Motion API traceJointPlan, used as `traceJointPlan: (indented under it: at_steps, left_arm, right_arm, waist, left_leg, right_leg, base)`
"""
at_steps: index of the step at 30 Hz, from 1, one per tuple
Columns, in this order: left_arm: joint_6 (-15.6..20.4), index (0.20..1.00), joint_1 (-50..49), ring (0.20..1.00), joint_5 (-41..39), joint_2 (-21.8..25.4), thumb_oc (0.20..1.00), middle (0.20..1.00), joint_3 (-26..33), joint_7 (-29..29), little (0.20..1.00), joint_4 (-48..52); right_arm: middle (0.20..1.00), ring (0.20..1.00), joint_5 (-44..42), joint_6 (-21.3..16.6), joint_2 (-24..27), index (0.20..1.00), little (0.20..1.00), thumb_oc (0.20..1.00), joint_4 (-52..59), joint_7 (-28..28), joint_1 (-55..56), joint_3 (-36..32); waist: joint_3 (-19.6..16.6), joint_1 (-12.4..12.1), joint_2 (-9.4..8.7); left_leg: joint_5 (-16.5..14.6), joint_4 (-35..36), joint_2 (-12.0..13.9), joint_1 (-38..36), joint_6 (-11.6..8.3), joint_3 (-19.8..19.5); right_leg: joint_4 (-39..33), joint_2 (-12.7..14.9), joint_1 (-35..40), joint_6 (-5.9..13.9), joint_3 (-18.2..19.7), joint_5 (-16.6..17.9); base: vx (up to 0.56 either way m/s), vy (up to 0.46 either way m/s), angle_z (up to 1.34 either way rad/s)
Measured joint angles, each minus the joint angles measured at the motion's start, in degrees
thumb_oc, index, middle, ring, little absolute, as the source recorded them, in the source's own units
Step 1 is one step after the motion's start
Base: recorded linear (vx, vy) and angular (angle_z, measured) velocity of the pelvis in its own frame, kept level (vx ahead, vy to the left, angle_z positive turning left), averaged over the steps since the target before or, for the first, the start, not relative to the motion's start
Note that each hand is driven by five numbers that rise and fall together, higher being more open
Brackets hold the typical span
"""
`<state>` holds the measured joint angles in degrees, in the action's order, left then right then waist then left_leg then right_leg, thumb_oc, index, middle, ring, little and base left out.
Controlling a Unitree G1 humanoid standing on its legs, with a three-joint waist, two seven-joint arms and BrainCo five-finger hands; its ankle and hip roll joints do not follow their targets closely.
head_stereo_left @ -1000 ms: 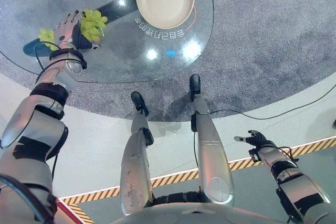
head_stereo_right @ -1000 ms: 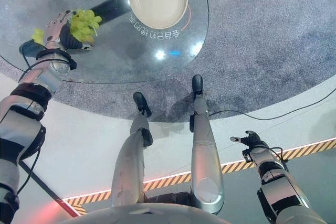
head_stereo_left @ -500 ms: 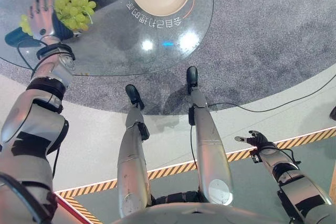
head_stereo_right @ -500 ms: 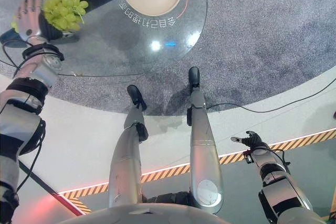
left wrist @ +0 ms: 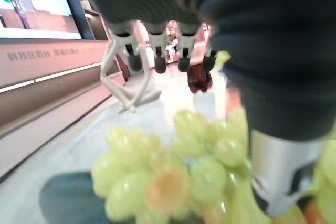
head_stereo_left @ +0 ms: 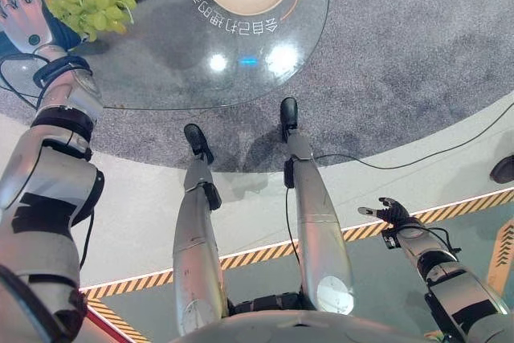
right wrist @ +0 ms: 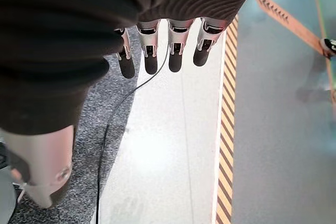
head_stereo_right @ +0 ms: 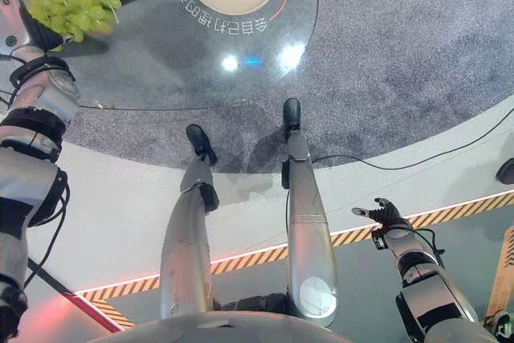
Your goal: Pick up fruits into the plate
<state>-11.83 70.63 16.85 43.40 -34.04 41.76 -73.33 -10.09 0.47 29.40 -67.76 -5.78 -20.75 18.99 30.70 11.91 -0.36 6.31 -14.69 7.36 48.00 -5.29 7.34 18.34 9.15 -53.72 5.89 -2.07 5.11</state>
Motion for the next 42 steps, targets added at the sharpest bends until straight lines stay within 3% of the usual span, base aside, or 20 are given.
traceJointPlan:
  at_steps: [8, 14, 19, 25, 30, 35, 36, 37, 38, 39, 42]
  left_arm:
    - [7.2, 1.0, 1.4, 1.0, 3.4, 0.0, 1.0, 1.0, -5.0, -9.8, 1.0, -0.2]
    - [7.9, 1.0, 4.5, 1.0, 3.3, 1.7, 1.0, 1.0, -9.1, -21.5, 1.0, -0.5]
    - [4.8, 1.0, 4.9, 1.0, 3.0, 2.0, 1.0, 1.0, -9.2, -26.0, 1.0, -0.6]
    - [0.1, 1.0, 4.0, 1.0, 3.8, 1.7, 1.0, 1.0, -8.8, -25.7, 1.0, -2.4]
    - [-5.0, 1.0, 3.4, 1.0, 10.1, 1.0, 1.0, 1.0, -8.6, -23.9, 1.0, -4.4]
    - [-9.3, 1.0, 3.3, 1.0, 16.8, 0.5, 1.0, 1.0, -8.1, -23.0, 1.0, -6.4]
    - [-9.8, 0.849, 3.2, 0.849, 17.4, 0.3, 0.849, 0.849, -7.7, -22.5, 0.849, -6.7]
    - [-10.2, 0.605, 3.0, 0.605, 17.7, 0.2, 0.605, 0.605, -7.7, -22.1, 0.605, -6.7]
    - [-10.5, 0.548, 2.4, 0.548, 18.5, 0.2, 0.548, 0.548, -7.6, -21.0, 0.548, -6.7]
    - [-10.5, 0.2, 2.4, 0.2, 18.7, 0.2, 0.2, 0.2, -7.5, -20.6, 0.2, -6.7]
    - [-10.3, 0.2, 2.4, 0.2, 18.7, 0.0, 0.2, 0.2, -7.3, -17.7, 0.2, -6.7]
  right_arm:
    - [1.0, 1.0, 0.0, -0.7, 0.1, 1.0, 1.0, 1.0, 0.1, 0.0, 0.0, 0.0]
    - [1.0, 1.0, 0.0, -0.6, 0.2, 1.0, 1.0, 1.0, 1.3, 0.0, 0.0, 0.0]
    - [1.0, 1.0, 0.0, -0.6, 0.4, 1.0, 1.0, 1.0, 1.3, 0.0, 0.0, 0.0]
    - [1.0, 1.0, -0.6, -1.1, 1.5, 1.0, 1.0, 1.0, 2.2, -0.1, 0.0, -0.1]
    - [1.0, 1.0, -2.3, -2.3, 1.5, 1.0, 1.0, 1.0, 4.2, -0.3, 0.0, 0.0]
    - [1.0, 1.0, -3.6, -2.7, 1.5, 1.0, 1.0, 1.0, 4.5, -1.4, 0.0, 0.1]
    - [1.0, 1.0, -4.1, -2.7, 1.5, 1.0, 1.0, 1.0, 4.7, -1.5, 0.0, 0.1]
    - [1.0, 1.0, -4.5, -2.7, 1.5, 1.0, 1.0, 1.0, 4.7, -1.5, 0.0, 0.2]
    - [1.0, 1.0, -4.6, -2.7, 1.4, 1.0, 1.0, 1.0, 4.8, -1.6, 0.0, 0.6]
    - [1.0, 1.0, -4.6, -2.7, 1.4, 1.0, 1.0, 1.0, 4.8, -1.7, 0.0, 1.0]
    - [1.0, 1.0, -4.8, -2.7, 1.4, 1.0, 1.0, 1.0, 5.0, -2.2, 0.0, 1.1]
  waist:
    - [0.0, 0.8, -0.14]
    - [0.0, 0.6, -0.14]
    - [0.0, 0.8, -0.14]
    - [0.0, 1.1, -0.15]
    - [-0.2, 1.0, -0.35]
    - [-0.9, 1.0, -1.64]
    - [-1.2, 1.0, -2.19]
    - [-1.4, 1.0, -2.45]
    - [-1.8, 1.0, -3.12]
    - [-2.2, 1.0, -3.43]
    - [-2.7, 0.9, -4.31]
  left_leg:
    - [-1.4, -2.0, 0.4, 0.1, -0.11, 0.2]
    - [-1.5, -2.1, 0.3, 0.1, -0.1, 0.4]
    - [-1.6, -2.1, 0.3, -0.1, -0.01, 0.9]
    - [-1.6, -2.1, 0.6, 0.1, -0.14, 0.8]
    - [-1.7, -2.3, 0.7, 0.8, -0.27, 0.6]
    - [-3.0, -4.9, 1.6, 2.7, -0.52, 0.0]
    - [-3.0, -5.0, 1.7, 2.9, -0.55, 0.0]
    - [-3.1, -5.0, 1.7, 2.9, -0.58, 0.0]
    - [-3.2, -5.1, 1.7, 3.2, -0.67, 0.0]
    - [-3.2, -5.2, 1.7, 3.4, -0.67, 0.0]
    - [-3.2, -5.3, 1.7, 4.1, -0.66, -0.4]
  right_leg:
    - [0.9, -0.2, 0.2, -0.29, 0.3, -0.2]
    - [0.9, -0.2, 0.1, -0.05, 0.6, -0.4]
    - [0.9, -0.2, 0.0, 0.04, 1.1, -0.4]
    - [0.8, -0.5, -0.2, 0.04, 1.1, -0.4]
    - [0.8, -0.7, -0.6, -0.29, 0.9, -0.2]
    - [0.6, -1.3, -1.1, -0.19, 0.4, -0.3]
    - [0.6, -1.4, -1.2, -0.16, 0.4, -0.3]
    - [0.6, -1.4, -1.2, -0.15, 0.4, -0.3]
    - [0.6, -1.4, -1.5, -0.15, 0.4, -0.3]
    - [0.6, -1.4, -1.8, -0.17, 0.4, -0.3]
    - [0.4, -1.4, -2.1, -0.36, 0.2, -0.1]
  base:
    - [0.04, 0.023, -0.03]
    - [0.01, 0.047, 0.0]
    - [0.0, 0.003, -0.02]
    - [0.0, 0.0, 0.0]
    - [-0.01, -0.048, 0.0]
    - [-0.01, -0.056, -0.03]
    - [-0.01, -0.047, -0.03]
    - [0.0, -0.031, -0.02]
    - [0.0, 0.0, 0.0]
    - [0.0, 0.0, 0.0]
    - [0.0, 0.0, 0.0]
